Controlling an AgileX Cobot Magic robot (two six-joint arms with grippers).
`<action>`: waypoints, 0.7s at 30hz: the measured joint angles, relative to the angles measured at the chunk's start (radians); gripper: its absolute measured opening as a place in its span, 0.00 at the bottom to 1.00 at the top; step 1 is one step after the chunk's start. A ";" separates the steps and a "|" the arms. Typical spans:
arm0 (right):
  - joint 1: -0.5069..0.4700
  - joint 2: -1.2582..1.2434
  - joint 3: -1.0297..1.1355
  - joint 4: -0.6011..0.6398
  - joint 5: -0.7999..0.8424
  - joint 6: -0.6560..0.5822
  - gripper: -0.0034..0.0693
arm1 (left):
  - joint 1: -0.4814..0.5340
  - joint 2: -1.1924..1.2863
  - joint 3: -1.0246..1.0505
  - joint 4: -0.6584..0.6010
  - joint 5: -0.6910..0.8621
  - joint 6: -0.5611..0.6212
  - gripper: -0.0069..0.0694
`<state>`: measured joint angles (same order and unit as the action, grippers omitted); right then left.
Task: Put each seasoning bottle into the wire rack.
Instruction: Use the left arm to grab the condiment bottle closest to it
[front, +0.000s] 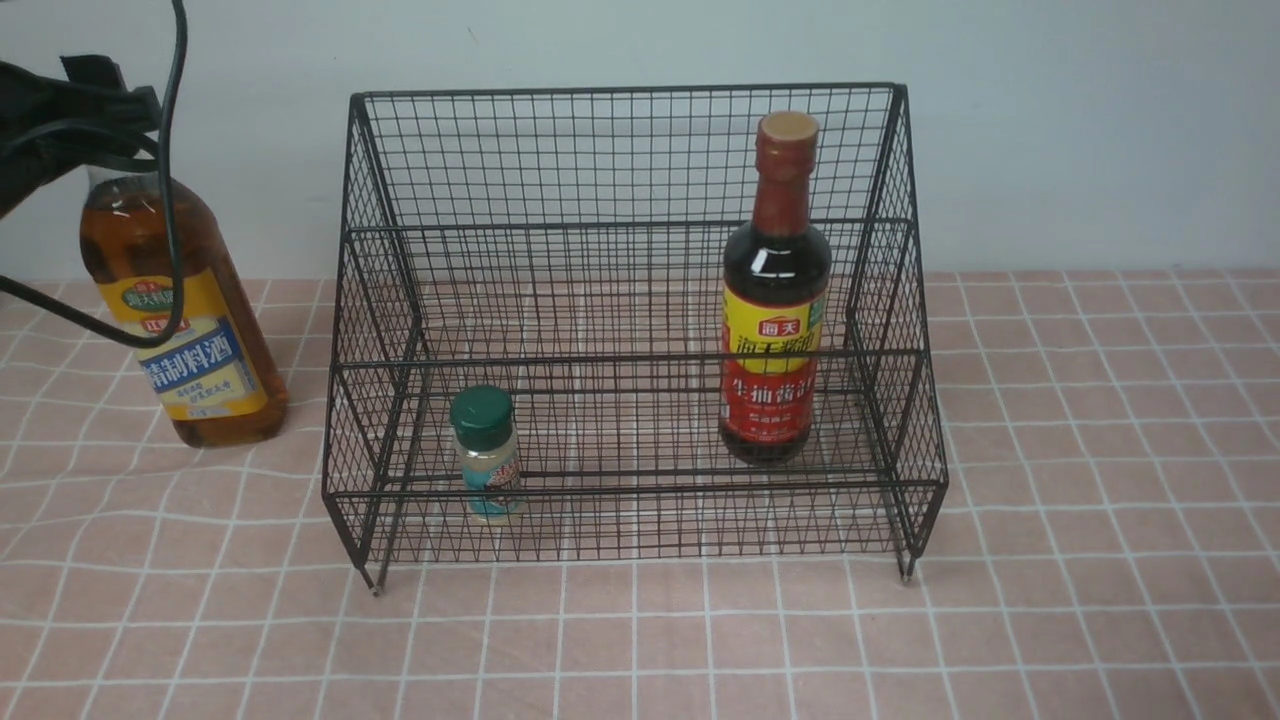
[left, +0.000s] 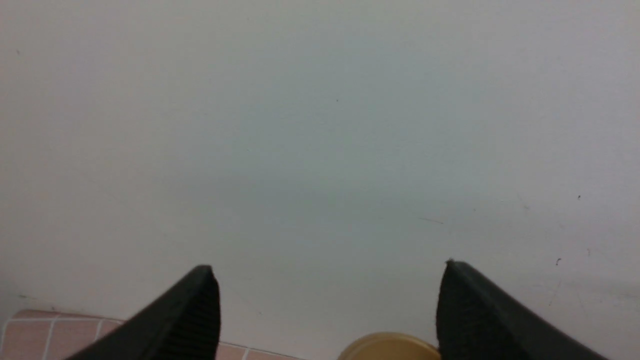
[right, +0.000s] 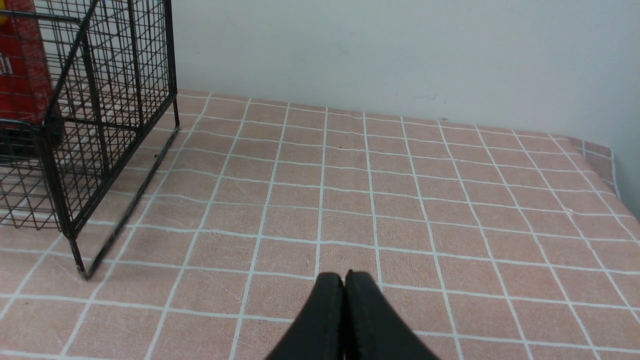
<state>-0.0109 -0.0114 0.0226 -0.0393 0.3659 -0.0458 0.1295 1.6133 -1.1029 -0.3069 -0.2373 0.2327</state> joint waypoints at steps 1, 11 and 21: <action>0.000 0.000 0.000 0.000 0.000 0.000 0.03 | -0.005 -0.001 0.000 0.000 -0.001 -0.001 0.79; 0.000 0.000 0.000 0.000 0.000 0.000 0.03 | -0.021 -0.053 0.005 0.000 0.043 0.004 0.79; 0.000 0.000 0.000 0.000 0.000 0.000 0.03 | -0.021 -0.020 0.005 0.000 0.066 0.011 0.79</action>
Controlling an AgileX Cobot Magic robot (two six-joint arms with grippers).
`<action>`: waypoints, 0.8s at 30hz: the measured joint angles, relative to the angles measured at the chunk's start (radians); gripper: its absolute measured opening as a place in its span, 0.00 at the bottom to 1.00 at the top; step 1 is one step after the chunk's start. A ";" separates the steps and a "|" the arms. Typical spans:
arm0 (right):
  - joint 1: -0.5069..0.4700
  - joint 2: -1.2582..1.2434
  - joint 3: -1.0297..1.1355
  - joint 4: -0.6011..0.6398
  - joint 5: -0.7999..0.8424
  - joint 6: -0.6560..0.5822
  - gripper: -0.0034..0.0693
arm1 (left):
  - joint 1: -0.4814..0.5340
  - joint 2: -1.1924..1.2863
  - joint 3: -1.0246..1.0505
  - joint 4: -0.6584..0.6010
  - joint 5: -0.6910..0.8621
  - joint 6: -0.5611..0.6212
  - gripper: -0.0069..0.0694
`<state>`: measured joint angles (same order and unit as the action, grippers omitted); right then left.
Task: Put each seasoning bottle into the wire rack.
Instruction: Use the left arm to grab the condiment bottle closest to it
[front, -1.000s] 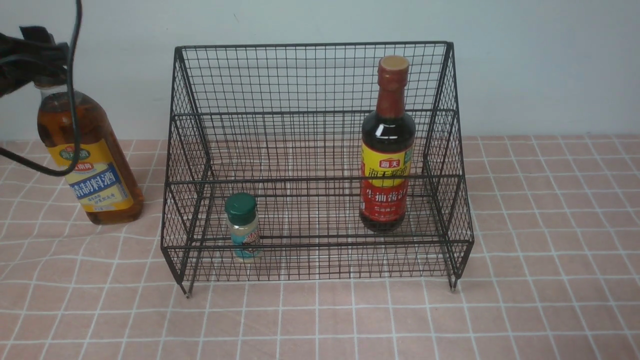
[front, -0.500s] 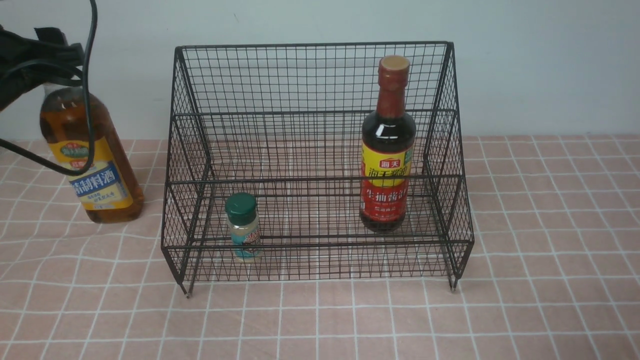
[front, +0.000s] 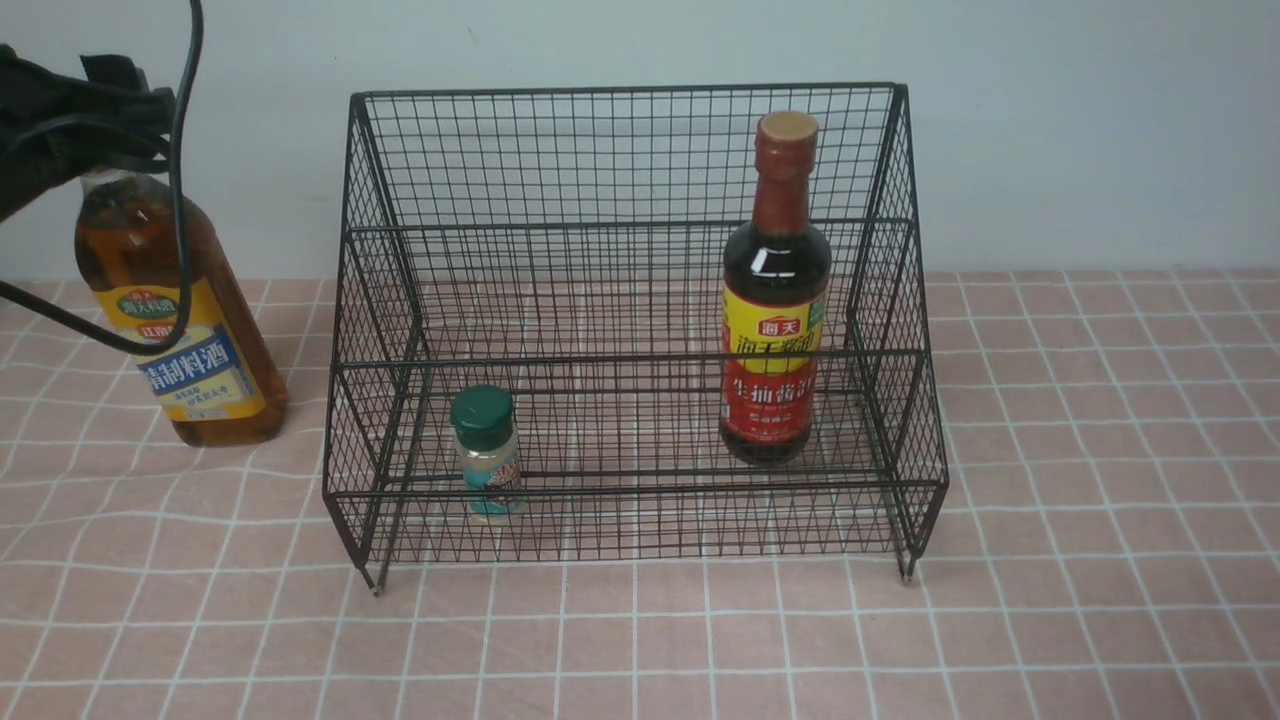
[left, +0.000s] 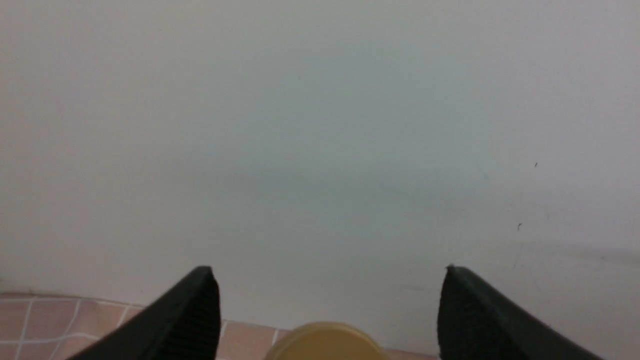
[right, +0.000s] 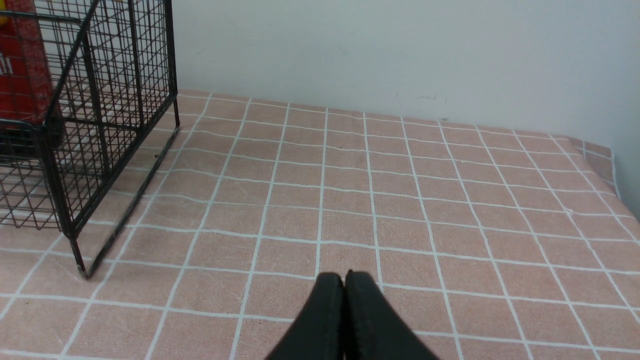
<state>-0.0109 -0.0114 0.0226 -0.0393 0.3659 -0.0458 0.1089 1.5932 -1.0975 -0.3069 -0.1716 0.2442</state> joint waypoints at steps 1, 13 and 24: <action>0.000 0.000 0.000 0.000 0.000 0.000 0.03 | 0.000 0.008 0.000 0.000 0.002 0.001 0.79; 0.000 0.000 0.000 0.000 0.000 0.009 0.03 | 0.000 0.070 0.000 0.001 0.014 0.011 0.63; 0.000 0.000 0.000 0.000 0.000 0.009 0.03 | -0.003 -0.004 0.011 0.007 0.110 0.066 0.49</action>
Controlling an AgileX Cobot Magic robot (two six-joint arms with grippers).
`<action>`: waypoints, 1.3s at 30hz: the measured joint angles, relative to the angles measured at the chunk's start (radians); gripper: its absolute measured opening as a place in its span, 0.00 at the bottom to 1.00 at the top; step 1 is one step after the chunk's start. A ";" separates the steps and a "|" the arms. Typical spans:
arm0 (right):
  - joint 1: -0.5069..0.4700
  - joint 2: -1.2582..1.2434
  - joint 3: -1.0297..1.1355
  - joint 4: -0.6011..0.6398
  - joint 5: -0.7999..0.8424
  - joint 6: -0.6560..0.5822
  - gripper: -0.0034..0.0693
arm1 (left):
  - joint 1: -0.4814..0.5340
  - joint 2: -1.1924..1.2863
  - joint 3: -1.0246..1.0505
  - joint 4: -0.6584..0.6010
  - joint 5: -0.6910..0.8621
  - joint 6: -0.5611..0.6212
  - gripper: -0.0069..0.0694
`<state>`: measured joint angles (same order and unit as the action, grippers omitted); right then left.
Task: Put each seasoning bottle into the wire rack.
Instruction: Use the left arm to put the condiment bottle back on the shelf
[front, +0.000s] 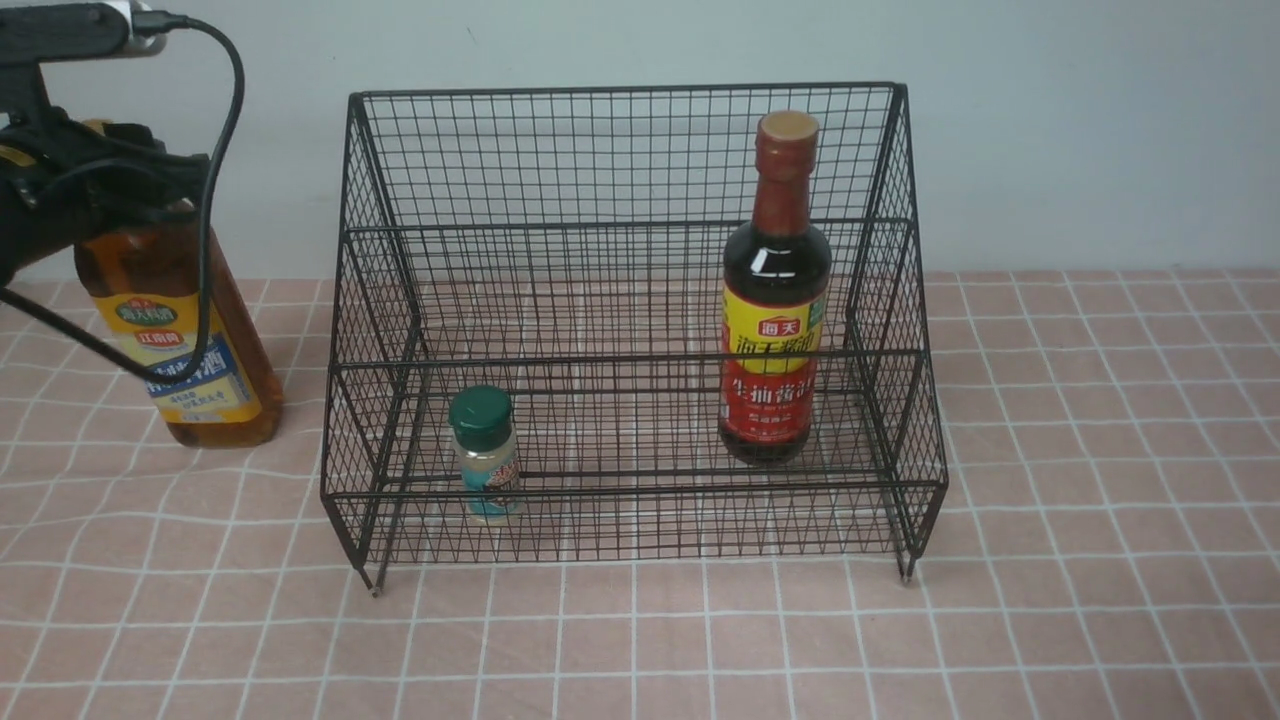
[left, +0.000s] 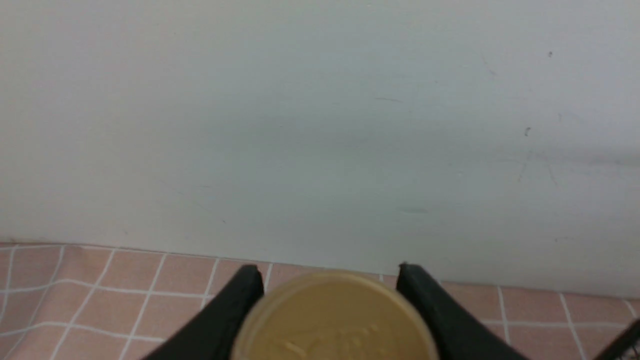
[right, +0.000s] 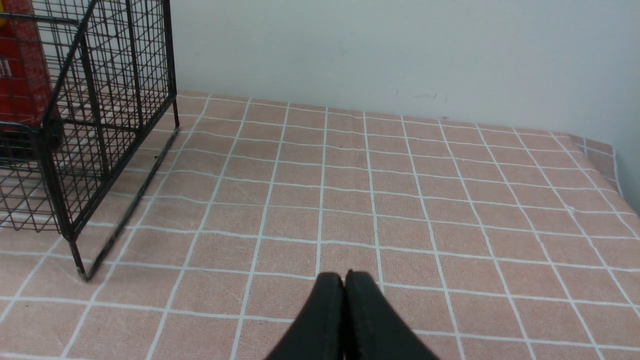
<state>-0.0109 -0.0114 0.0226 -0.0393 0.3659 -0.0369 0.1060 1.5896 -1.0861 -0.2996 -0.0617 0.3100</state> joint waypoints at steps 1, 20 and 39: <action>0.000 0.000 0.000 0.000 0.000 0.000 0.03 | 0.000 -0.016 0.002 0.008 0.019 0.008 0.49; 0.000 0.000 0.000 0.000 0.000 0.000 0.03 | -0.174 -0.182 -0.405 0.004 0.275 0.026 0.49; 0.000 0.000 0.000 0.000 0.000 0.000 0.03 | -0.297 -0.131 -0.529 -0.078 0.211 0.015 0.49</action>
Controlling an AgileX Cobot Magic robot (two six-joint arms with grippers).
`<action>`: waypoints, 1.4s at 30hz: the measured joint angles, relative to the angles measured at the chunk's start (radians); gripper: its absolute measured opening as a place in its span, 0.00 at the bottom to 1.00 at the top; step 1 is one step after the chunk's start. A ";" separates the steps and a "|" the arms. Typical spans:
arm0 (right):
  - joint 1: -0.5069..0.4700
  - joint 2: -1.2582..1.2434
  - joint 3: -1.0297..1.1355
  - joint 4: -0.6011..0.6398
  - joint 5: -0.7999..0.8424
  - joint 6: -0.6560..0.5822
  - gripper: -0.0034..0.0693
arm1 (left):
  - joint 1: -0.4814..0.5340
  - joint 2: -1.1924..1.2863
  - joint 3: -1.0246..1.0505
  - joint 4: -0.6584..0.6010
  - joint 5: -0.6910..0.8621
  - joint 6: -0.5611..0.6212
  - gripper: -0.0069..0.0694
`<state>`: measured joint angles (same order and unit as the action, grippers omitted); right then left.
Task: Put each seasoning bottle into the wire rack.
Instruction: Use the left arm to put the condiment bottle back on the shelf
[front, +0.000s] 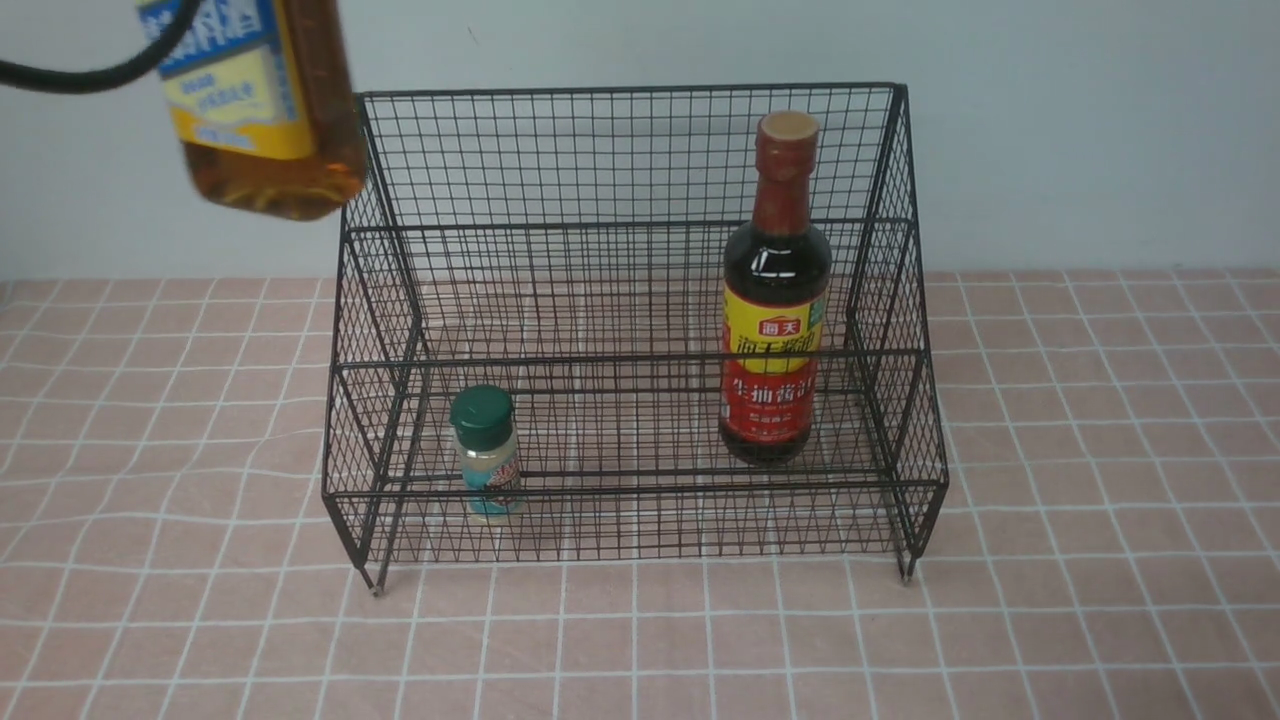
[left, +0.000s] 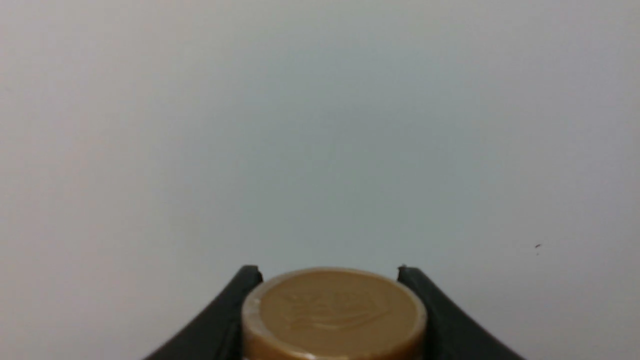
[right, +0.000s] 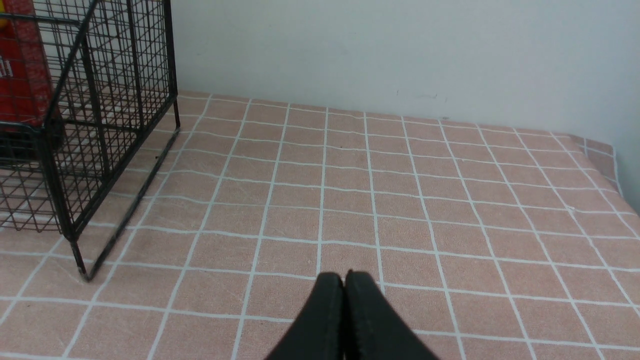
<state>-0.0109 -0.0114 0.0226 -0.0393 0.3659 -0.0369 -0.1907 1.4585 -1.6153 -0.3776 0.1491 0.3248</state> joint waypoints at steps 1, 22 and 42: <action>0.000 0.000 0.000 0.000 0.000 0.000 0.03 | -0.004 0.002 0.000 -0.002 -0.002 0.000 0.49; 0.000 0.000 0.000 0.001 0.000 0.002 0.03 | -0.091 0.249 0.000 -0.027 -0.120 0.027 0.48; 0.000 0.000 0.000 0.001 0.000 0.002 0.03 | -0.091 0.315 0.000 0.021 0.142 0.157 0.48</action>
<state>-0.0109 -0.0114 0.0226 -0.0382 0.3659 -0.0349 -0.2822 1.7737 -1.6153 -0.3562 0.2908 0.4815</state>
